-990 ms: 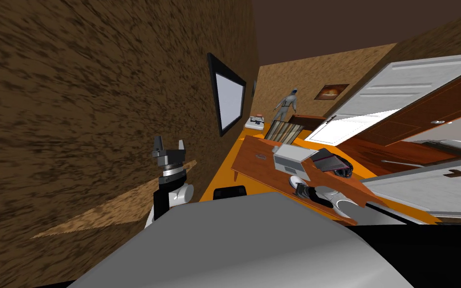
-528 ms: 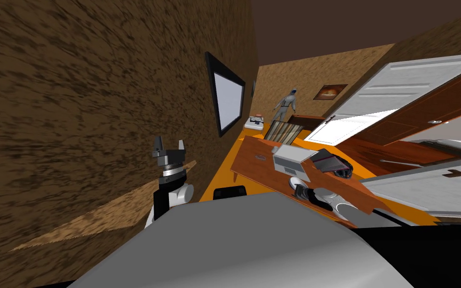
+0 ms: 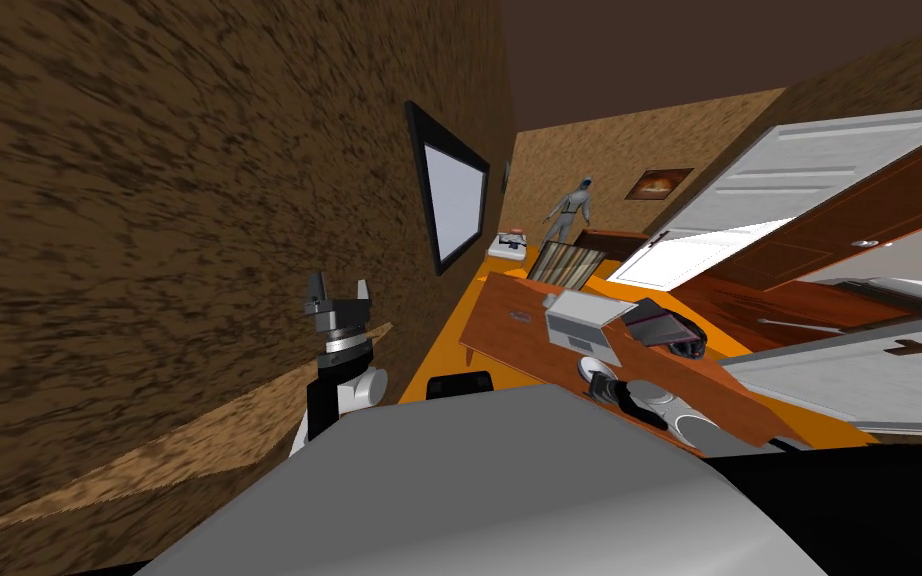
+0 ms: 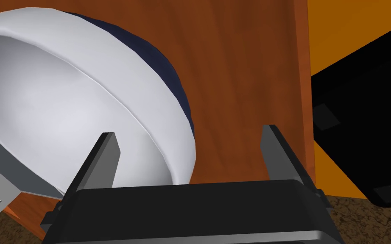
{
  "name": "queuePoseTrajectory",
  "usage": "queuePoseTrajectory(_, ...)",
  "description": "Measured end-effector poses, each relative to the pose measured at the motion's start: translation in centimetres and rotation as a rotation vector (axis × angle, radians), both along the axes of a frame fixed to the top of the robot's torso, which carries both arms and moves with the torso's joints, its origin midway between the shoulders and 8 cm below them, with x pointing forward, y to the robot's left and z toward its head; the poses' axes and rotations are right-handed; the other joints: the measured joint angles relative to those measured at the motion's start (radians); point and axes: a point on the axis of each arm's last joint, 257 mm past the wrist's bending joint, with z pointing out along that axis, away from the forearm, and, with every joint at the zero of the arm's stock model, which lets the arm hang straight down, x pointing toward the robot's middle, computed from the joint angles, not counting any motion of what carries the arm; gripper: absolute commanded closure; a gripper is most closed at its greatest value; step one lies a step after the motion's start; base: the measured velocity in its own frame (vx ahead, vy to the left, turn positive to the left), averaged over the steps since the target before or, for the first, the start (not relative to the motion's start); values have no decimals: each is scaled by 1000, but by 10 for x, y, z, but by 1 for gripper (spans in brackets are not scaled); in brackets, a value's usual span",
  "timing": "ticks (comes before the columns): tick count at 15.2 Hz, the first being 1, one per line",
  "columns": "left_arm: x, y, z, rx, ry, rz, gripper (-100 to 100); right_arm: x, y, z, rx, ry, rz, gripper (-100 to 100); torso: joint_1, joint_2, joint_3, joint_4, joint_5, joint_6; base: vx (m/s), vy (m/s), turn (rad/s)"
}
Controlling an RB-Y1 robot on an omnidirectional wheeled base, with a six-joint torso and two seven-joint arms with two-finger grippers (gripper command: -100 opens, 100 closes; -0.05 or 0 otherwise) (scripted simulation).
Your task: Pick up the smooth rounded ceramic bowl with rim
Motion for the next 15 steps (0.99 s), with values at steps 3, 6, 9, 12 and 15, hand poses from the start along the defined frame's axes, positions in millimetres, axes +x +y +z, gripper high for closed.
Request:
queuePoseTrajectory(3, 0, 0, 0, 0, 0, 0, 0, -4, 1, -1, -7, 1, 1, -100, 0, 0, 0, 0, 0, 0, 32, -24, -11)
queuePoseTrajectory(6, 0, 0, 0, 0, 0, 0, 0, -8, 0, -1, -16, 0, 0, -100, 0, 0, 0, 0, 0, 0, 28, -20, -12)
queuePoseTrajectory(9, 0, 0, 0, 0, 0, 0, 0, -10, -1, 0, -21, 2, 2, 100, 1, 1, 1, 0, 0, 0, 4, -3, 0)
queuePoseTrajectory(12, 0, 0, 0, 0, 0, 0, 0, -7, 0, 0, -21, -2, 5, 100, 1, 0, -1, -1, 0, 0, 0, 0, 10)
queuePoseTrajectory(15, 0, 0, 0, 0, 0, 0, 0, -5, -1, 0, -18, 2, 7, 100, 2, 2, 0, -1, 0, 2, -31, 23, 12)
